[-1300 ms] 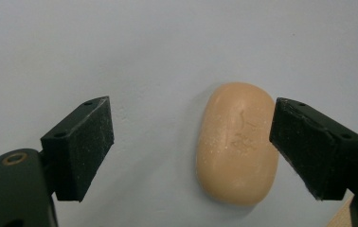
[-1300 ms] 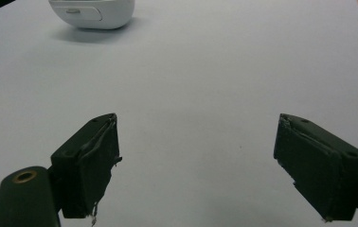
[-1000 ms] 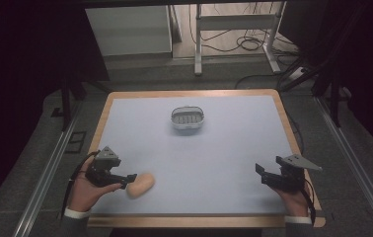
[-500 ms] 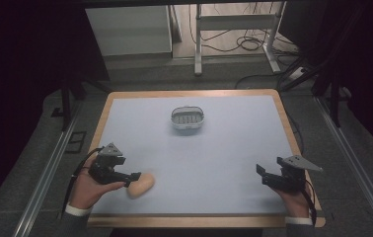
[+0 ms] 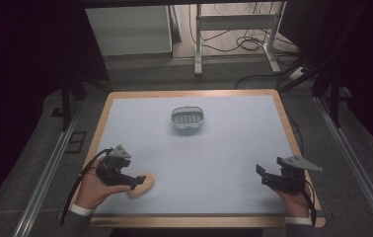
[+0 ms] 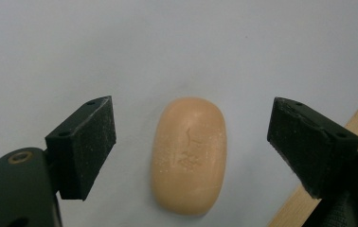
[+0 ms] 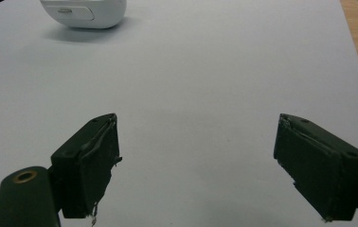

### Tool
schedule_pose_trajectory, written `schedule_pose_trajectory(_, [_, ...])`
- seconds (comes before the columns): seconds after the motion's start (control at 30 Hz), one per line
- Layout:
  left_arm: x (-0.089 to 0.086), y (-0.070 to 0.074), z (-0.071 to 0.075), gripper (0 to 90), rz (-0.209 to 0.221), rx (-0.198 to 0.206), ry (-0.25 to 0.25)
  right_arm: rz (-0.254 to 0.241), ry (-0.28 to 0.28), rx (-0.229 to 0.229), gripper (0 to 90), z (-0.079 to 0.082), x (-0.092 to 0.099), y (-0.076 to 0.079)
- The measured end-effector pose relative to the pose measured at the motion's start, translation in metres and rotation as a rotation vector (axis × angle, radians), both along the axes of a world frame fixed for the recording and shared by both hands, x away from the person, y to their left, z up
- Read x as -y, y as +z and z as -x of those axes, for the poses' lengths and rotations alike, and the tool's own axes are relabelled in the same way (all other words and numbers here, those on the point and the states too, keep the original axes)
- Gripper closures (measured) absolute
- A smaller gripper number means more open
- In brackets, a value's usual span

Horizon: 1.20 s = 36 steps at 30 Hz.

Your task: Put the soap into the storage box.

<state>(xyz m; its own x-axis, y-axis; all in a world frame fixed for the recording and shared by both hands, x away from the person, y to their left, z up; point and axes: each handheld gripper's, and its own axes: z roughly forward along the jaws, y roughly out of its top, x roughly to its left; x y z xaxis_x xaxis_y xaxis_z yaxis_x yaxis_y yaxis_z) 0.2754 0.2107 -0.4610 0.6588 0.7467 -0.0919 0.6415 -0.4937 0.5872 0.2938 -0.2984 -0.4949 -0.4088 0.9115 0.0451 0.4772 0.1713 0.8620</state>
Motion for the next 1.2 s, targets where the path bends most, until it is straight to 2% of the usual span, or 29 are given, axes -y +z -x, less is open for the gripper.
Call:
schedule_pose_trajectory(0.43, [0.013,-0.018,-0.003,17.0,-0.055,-0.065,-0.035,0.002,-0.005,-0.009,14.9,-0.001,0.0,-0.002])
schedule_pose_trajectory(0.63, [0.02,-0.026,-0.004,16.7,-0.104,-0.081,-0.051,0.0,-0.008,-0.003,14.9,0.0,0.0,-0.001])
schedule_pose_trajectory(0.73, [0.021,-0.03,-0.005,16.8,-0.127,-0.087,-0.046,0.0,-0.01,-0.003,14.9,0.0,0.001,-0.001])
schedule_pose_trajectory(0.93, [0.019,-0.04,-0.006,18.0,-0.137,-0.123,-0.038,0.002,-0.009,-0.005,14.9,0.0,0.001,-0.002])
schedule_pose_trajectory(1.2, [0.022,-0.048,-0.006,20.2,-0.169,-0.139,-0.044,0.0,-0.007,-0.007,14.9,-0.001,0.0,-0.002])
